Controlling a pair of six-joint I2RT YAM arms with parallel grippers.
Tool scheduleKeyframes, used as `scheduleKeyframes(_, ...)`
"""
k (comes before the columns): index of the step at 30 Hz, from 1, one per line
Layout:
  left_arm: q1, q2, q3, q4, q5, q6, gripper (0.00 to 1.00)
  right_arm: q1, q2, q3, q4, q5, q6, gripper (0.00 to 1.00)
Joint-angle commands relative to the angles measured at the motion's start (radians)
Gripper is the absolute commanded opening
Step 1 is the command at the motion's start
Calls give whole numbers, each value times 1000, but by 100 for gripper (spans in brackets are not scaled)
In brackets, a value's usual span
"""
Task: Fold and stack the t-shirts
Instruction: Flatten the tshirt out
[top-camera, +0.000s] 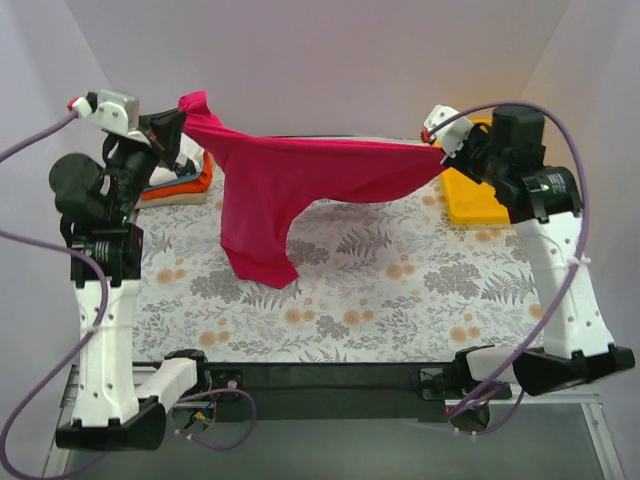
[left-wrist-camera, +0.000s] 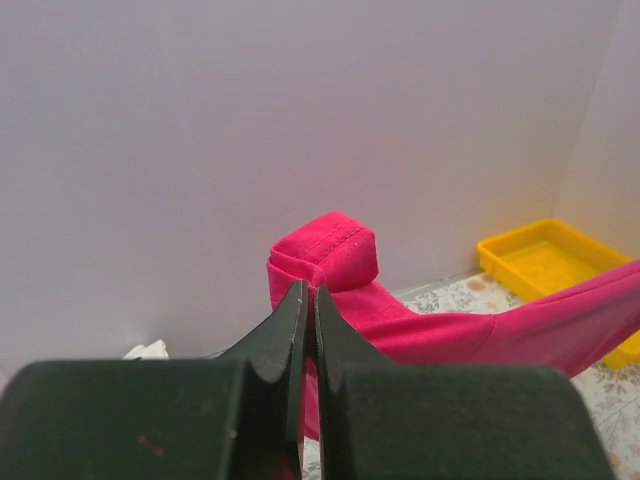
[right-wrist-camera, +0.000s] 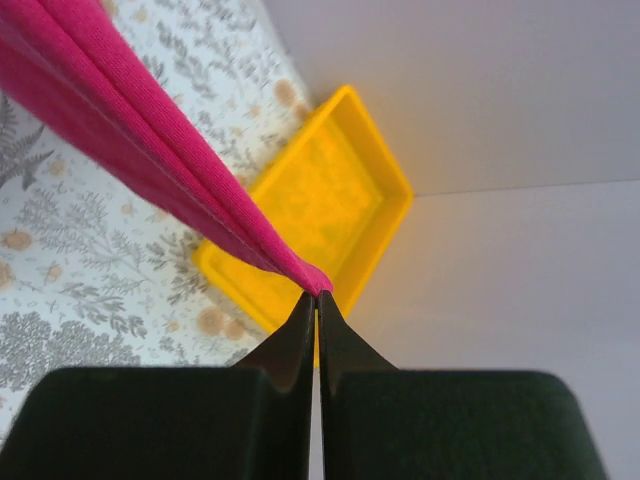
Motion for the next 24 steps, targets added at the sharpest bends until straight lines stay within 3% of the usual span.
scheduleKeyframes(1, 14, -133, -70, -18, -162, -20, 0, -5, -123, 78, -34, -13, -24, 1)
scheduleKeyframes(4, 16, -263, -83, -36, -225, -8, 0, -6, -183, 107, -32, -39, -21, 1)
scheduleKeyframes(9, 14, -344, -6, -45, -318, 56, 0, -5, -244, 131, 15, -36, -42, 1)
scheduleKeyframes(14, 16, -270, 85, -81, -329, 85, 0, -5, -204, 133, 46, -30, -65, 1)
scheduleKeyframes(19, 14, -158, 54, -44, -312, 115, 0, -5, -123, 82, 140, -12, -73, 1)
scheduleKeyframes(24, 14, -13, -55, 57, -245, 112, 0, -5, -52, -109, 294, -12, -73, 1)
